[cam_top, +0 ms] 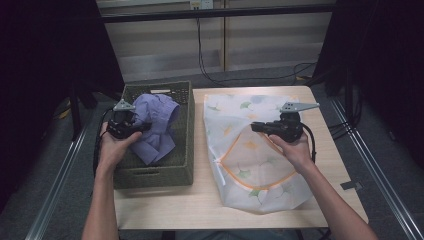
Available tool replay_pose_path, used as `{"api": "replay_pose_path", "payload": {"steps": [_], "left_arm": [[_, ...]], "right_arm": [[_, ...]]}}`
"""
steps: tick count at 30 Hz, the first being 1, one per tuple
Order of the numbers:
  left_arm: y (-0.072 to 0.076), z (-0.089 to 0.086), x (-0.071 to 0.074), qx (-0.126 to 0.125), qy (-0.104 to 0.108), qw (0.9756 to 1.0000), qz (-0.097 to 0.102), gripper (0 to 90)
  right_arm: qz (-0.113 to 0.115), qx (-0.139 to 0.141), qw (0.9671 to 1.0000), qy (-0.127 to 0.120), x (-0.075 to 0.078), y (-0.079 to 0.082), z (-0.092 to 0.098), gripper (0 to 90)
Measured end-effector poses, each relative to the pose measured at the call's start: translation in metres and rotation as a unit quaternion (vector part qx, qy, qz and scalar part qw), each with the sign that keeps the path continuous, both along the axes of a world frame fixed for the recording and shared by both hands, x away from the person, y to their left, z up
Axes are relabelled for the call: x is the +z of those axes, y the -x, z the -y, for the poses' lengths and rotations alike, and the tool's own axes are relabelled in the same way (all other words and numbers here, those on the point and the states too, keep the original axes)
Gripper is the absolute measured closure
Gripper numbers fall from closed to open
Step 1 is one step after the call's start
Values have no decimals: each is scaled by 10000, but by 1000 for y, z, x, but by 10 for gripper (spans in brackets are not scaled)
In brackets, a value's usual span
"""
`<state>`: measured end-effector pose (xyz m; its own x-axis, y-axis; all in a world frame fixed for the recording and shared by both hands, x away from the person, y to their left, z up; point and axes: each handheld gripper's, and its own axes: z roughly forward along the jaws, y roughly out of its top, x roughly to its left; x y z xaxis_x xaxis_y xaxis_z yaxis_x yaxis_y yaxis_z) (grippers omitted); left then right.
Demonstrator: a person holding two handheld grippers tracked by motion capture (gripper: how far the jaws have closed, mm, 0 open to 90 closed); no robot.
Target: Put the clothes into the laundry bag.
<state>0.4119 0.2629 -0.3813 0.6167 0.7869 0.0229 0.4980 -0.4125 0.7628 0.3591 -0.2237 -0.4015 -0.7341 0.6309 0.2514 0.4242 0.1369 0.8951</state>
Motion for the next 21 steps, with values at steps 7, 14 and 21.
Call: {"api": "replay_pose_path", "payload": {"steps": [7, 14, 21], "left_arm": [[6, 1, 1, 24, 202, 9996, 205, 727], [10, -6, 6, 139, 368, 9986, 359, 727], [13, -8, 13, 205, 450, 9972, 553, 727]], "right_arm": [[16, -43, 10000, 4, 0, 0, 0, 898], [20, -24, 10000, 8, 0, 1, -1, 898], [58, -11, 10000, 33, 0, 2, -3, 898]]}}
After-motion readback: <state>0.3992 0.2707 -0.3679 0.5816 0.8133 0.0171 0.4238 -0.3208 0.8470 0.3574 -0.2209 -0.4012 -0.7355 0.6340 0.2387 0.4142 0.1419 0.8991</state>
